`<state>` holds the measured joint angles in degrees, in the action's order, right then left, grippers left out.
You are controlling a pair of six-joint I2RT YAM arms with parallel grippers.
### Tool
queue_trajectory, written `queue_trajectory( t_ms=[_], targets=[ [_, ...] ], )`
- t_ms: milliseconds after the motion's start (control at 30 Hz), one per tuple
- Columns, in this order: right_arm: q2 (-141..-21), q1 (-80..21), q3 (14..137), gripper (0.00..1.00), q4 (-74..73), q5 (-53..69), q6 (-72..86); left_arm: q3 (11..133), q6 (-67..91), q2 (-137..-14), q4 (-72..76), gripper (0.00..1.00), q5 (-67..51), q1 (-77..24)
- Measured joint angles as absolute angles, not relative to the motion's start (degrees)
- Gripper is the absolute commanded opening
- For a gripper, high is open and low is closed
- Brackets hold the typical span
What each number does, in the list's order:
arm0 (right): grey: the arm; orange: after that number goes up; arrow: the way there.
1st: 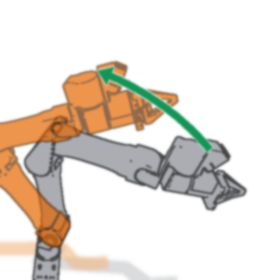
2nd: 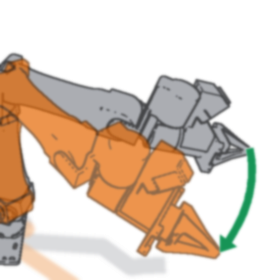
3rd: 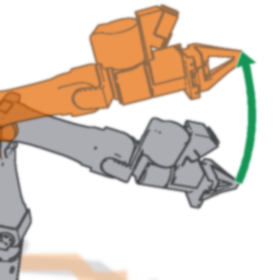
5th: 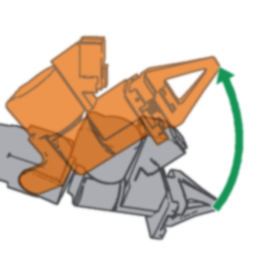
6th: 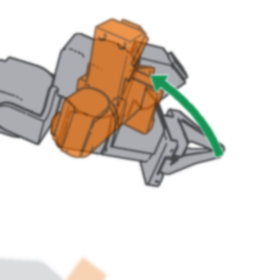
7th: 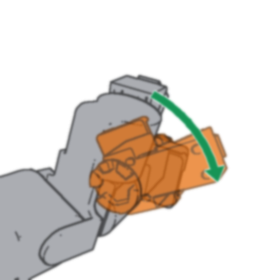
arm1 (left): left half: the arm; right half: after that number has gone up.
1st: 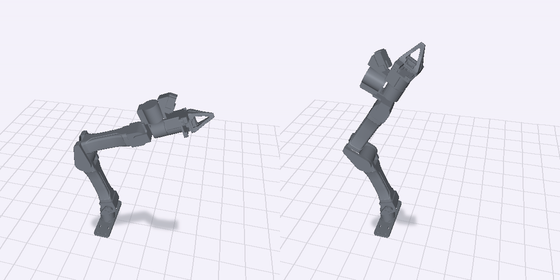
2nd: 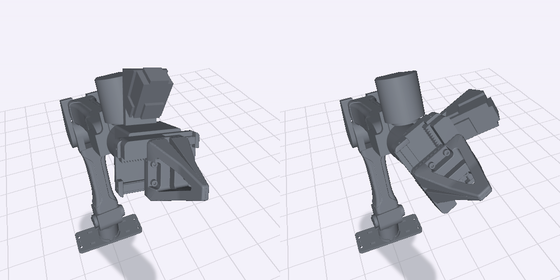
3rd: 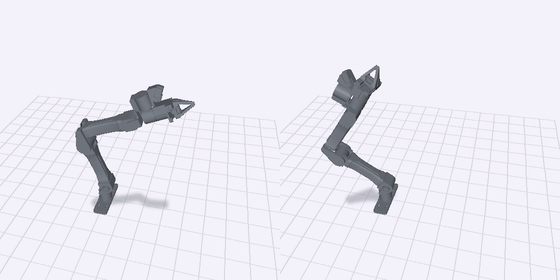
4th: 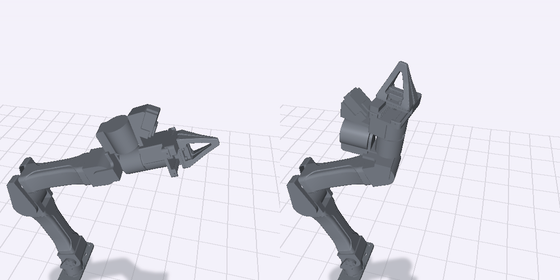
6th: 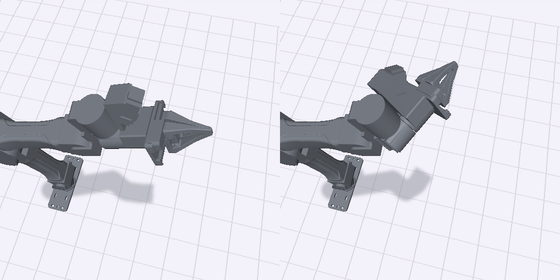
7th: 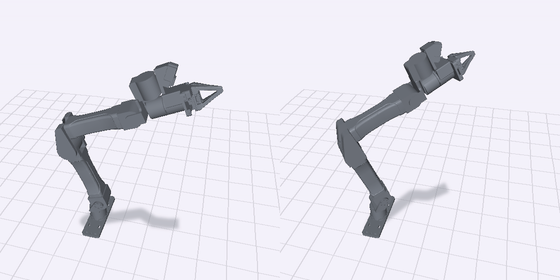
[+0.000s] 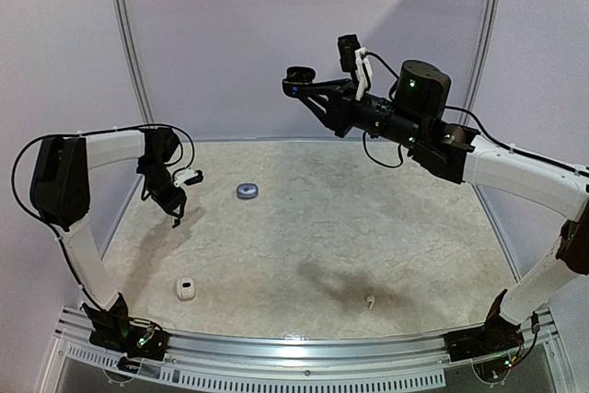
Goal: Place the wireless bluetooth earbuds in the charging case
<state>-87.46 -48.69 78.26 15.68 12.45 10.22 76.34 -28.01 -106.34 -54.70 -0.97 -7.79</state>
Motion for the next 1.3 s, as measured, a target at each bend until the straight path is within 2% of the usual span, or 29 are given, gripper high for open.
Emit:
queue_trajectory(
  t_ms=[200,733,800,967,1133,1200,1300],
  targets=[
    [-87.5,-48.7,77.1,0.0,18.2,12.4,10.7,75.5,-27.6,-106.6,-54.1,0.32,-0.6,-7.2],
    [-87.5,-48.8,76.4,0.0,18.8,12.5,11.1,72.9,-27.5,-109.5,-51.5,0.28,-1.0,-5.9],
    [-87.5,-48.9,76.4,0.0,18.9,12.5,11.1,72.9,-27.4,-109.6,-51.5,0.32,-1.5,-5.9],
    [-87.5,-48.9,76.4,0.0,18.9,12.5,11.2,72.8,-26.5,-108.1,-51.7,0.5,-4.8,-5.8],
    [-87.5,-48.9,76.4,0.0,18.9,12.6,11.3,72.2,-25.9,-104.0,-51.1,0.74,-5.2,-5.1],
    [-87.5,-48.9,76.4,0.0,18.9,12.7,11.4,72.2,-25.8,-104.0,-50.4,0.77,-5.0,-4.7],
    [-87.5,-48.9,76.4,0.0,18.9,12.9,11.4,72.2,-25.5,-106.0,-49.7,0.75,-4.8,-4.0]
  ],
)
